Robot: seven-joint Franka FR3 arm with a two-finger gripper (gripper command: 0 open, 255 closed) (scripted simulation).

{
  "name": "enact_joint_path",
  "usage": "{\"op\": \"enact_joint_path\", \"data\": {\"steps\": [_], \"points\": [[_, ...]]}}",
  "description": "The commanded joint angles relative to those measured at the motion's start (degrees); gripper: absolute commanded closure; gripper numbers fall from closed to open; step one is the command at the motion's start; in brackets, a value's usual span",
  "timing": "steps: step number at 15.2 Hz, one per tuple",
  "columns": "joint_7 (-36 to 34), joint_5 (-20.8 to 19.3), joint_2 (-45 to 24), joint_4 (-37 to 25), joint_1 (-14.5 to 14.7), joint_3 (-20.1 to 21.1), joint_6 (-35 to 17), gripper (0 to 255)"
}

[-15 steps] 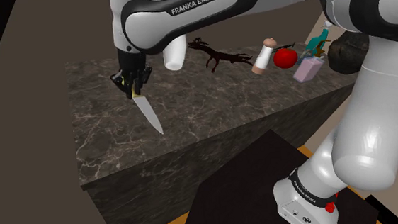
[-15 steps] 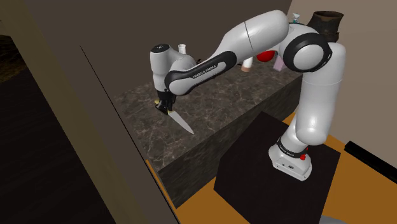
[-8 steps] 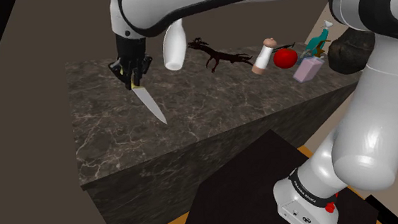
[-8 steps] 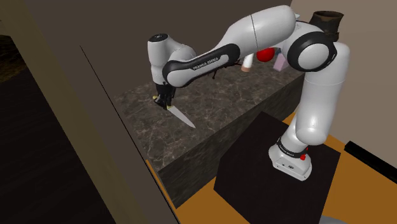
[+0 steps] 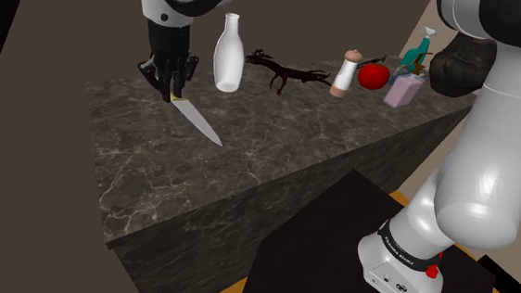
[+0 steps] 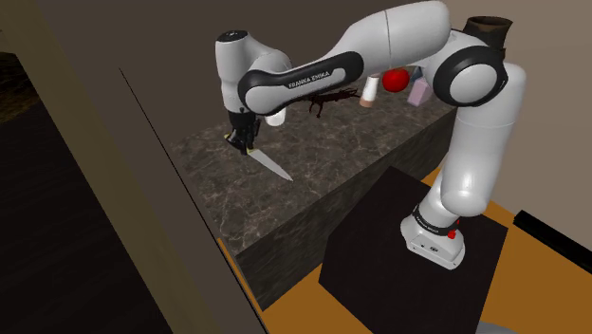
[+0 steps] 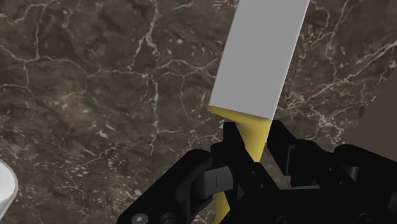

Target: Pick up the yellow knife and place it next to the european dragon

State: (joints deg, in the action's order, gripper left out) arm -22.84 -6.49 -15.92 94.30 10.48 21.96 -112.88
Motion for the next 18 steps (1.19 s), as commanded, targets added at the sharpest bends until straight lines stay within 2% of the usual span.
{"op": "enact_joint_path", "data": {"steps": [1, 18], "points": [[0.1, 0.1, 0.3, -1.1, 0.0, 0.1, 1.4, 255], [0.4, 0.3, 0.0, -14.7, 0.8, 0.4, 14.6, 255]]}}
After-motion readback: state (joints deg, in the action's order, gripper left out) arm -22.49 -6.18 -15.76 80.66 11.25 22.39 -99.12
